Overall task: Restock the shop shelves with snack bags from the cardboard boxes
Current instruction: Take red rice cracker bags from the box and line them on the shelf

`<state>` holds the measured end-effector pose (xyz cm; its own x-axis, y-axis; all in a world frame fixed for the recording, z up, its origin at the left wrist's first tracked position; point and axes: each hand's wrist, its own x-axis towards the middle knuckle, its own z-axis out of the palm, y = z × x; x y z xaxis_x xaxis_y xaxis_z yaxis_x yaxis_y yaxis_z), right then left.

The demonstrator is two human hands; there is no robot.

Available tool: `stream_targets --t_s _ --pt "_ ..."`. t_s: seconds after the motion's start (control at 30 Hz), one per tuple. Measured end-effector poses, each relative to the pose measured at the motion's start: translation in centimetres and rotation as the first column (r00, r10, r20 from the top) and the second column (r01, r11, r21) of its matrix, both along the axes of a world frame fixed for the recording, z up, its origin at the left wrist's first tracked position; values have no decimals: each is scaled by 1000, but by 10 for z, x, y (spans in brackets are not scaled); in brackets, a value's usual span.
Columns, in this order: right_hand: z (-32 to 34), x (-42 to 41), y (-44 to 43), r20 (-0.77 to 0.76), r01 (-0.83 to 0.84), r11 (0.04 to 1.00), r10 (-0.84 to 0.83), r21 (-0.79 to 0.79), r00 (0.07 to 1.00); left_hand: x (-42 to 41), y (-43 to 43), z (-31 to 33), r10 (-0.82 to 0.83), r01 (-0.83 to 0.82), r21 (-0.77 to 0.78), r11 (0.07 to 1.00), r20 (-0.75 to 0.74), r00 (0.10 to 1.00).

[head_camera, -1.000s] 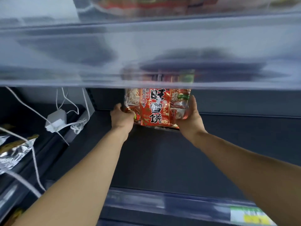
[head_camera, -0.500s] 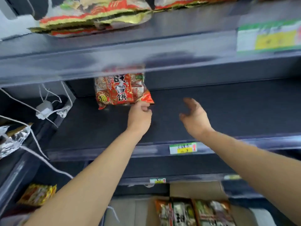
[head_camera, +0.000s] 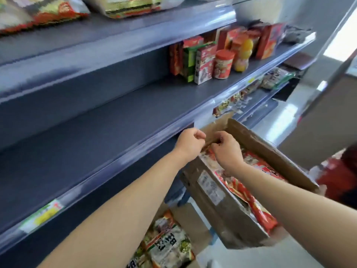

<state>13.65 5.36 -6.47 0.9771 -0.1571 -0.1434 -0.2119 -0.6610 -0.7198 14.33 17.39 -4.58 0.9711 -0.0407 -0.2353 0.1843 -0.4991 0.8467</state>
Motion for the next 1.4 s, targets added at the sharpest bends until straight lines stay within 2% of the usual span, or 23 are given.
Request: stream_targets --t_s 0.1,0.2,0.33,0.43,0.53,0.63,0.73,0.83,0.97,1.07,1.17,1.27,1.4 --pt "-18 2 -73 -104 156 988 -157 -19 982 18 -61 -22 -110 116 53 992 -108 988" --pt "-38 -3 -129 -310 227 972 -232 -54 922 32 -100 -50 -162 198 142 970 -231 959" --pt "-61 -9 -176 -506 259 958 -285 -124 814 38 -131 -78 -201 313 168 935 -477 856" --pt "-75 -7 -200 -577 246 964 -256 -98 776 32 -149 -88 -136 279 127 952 -641 755" --pt "-80 -3 -214 -642 251 965 -238 -72 729 30 -160 -96 -75 238 127 963 -722 688" --pt "-87 2 -221 -703 315 949 -211 19 680 33 -167 -101 -49 218 136 966 -737 674" --pt "-95 4 -222 -728 281 959 -163 42 665 37 -170 -116 -44 227 154 962 -730 682" --pt "-97 5 -223 -737 261 965 -150 37 660 41 -163 -131 -5 260 309 915 -633 774" --pt "-95 8 -224 -771 288 952 -103 108 629 49 -157 -135 -53 216 157 964 -681 730" --pt "-92 13 -217 -725 269 957 -112 105 680 49 -153 -132 -99 263 124 957 -712 696" --pt "-87 16 -209 -671 195 977 -87 88 736 48 -146 -124 -122 237 62 969 -717 686" --pt "-79 16 -203 -624 150 984 -60 94 779 54 -133 -127 -97 144 23 989 -633 768" --pt "-63 15 -197 -539 140 983 -56 116 840 48 -119 -107 -51 -3 -107 994 -500 864"
